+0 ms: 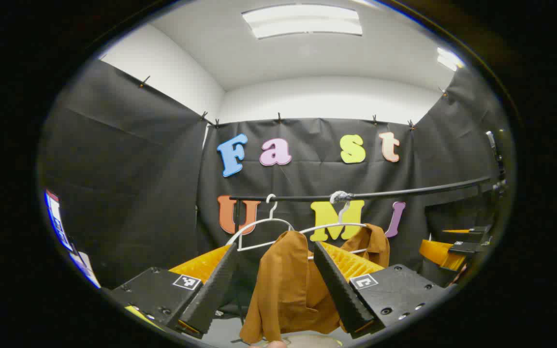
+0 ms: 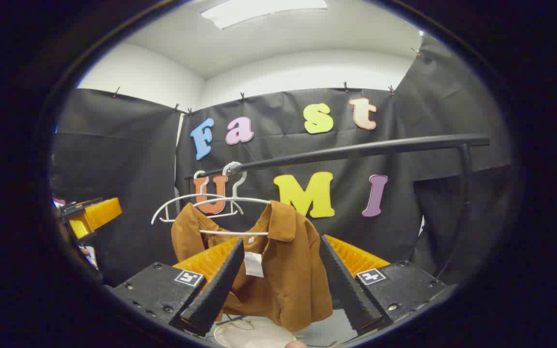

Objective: Grasp the clothes on the hanger with both hands and then place them into the laundry hamper below.

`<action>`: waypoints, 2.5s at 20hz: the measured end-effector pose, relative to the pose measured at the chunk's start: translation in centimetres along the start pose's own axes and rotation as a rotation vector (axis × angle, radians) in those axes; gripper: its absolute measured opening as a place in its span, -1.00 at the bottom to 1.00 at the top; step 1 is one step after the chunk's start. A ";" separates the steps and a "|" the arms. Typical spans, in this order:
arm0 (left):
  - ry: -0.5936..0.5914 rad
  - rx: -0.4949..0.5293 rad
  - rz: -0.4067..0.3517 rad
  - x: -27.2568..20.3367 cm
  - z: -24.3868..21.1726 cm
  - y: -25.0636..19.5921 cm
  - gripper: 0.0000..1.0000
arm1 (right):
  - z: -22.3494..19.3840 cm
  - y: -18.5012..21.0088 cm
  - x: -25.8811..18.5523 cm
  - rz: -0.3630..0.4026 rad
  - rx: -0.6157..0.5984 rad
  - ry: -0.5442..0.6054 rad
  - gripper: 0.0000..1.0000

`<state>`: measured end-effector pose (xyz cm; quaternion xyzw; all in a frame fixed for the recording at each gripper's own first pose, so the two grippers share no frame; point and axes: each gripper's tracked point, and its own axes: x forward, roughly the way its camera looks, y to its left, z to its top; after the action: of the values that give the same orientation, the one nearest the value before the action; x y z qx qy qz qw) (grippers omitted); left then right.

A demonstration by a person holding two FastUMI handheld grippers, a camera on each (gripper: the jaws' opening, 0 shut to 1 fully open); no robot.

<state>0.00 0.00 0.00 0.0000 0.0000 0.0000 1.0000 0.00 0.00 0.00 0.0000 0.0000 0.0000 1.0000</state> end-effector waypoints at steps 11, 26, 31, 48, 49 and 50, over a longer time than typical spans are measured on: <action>0.084 -0.035 -0.020 1.5 -3.1 -3.0 1.00 | -3.0 -0.7 2.6 0.031 0.080 0.094 1.00; 0.215 -0.032 -0.017 7.3 -11.6 -4.4 1.00 | -10.8 0.8 11.5 0.087 0.258 0.229 0.95; 0.254 -0.059 -0.011 11.2 -14.2 -5.3 1.00 | -11.8 1.4 15.2 0.126 0.345 0.269 0.93; 0.289 -0.097 0.114 18.5 -16.5 -2.7 1.00 | -10.5 0.3 23.5 0.024 0.541 0.211 0.70; 0.291 -0.093 0.128 18.6 -16.6 -2.4 0.96 | -10.4 0.1 23.5 0.026 0.548 0.205 0.73; 0.298 -0.096 0.132 18.7 -16.8 -2.2 0.86 | -10.6 0.2 23.5 0.029 0.556 0.202 0.68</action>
<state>18.71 -2.23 -16.81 -0.0476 0.1482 0.0656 0.9856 23.53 0.17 -10.55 0.2742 0.0996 0.0141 0.9564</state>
